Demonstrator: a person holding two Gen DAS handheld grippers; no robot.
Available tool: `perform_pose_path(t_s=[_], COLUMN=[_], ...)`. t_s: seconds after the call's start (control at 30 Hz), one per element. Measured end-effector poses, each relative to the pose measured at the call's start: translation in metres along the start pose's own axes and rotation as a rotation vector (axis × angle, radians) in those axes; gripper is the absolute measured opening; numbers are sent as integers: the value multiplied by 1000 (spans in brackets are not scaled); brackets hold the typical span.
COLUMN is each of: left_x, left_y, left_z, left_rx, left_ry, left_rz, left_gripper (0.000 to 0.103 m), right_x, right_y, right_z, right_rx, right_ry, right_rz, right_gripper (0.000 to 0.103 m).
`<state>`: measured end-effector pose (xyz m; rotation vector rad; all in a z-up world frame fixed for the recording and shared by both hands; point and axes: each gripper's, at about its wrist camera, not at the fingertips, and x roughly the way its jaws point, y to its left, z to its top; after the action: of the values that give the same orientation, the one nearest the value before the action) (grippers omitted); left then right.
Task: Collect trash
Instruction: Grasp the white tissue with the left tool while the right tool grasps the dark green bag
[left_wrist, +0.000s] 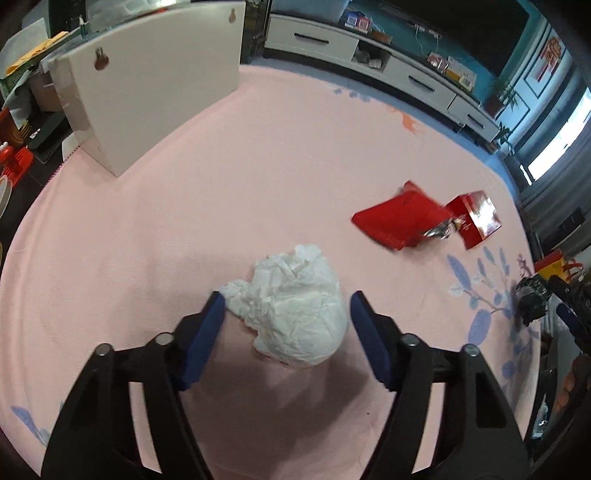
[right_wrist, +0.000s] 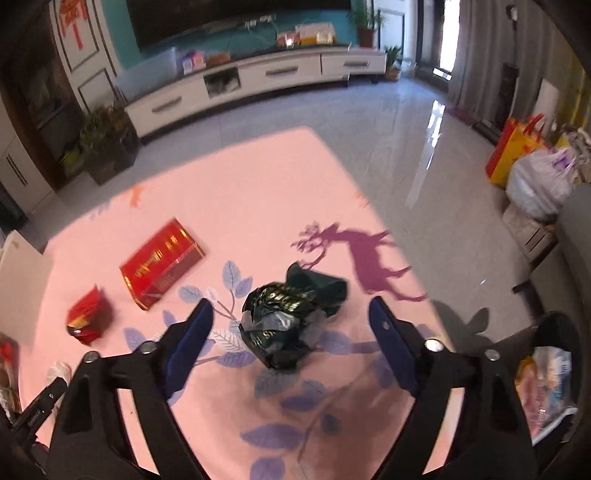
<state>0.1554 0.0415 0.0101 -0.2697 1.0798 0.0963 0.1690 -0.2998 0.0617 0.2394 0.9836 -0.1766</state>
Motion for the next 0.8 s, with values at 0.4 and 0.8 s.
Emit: perform_pose_path(t_s=[0.4, 0.8], left_x=[-9, -110], left_y=[2, -12], left_z=[-8, -24], left_rx=[-24, 14], left_ry=[-49, -202], left_rz=[-29, -54], left_gripper=[30, 30], right_x=[20, -99], right_y=[5, 11], right_z=[-10, -4], right_rx=[-12, -65], right_ry=[77, -135], right_rz=[60, 65], right_gripper=[45, 45])
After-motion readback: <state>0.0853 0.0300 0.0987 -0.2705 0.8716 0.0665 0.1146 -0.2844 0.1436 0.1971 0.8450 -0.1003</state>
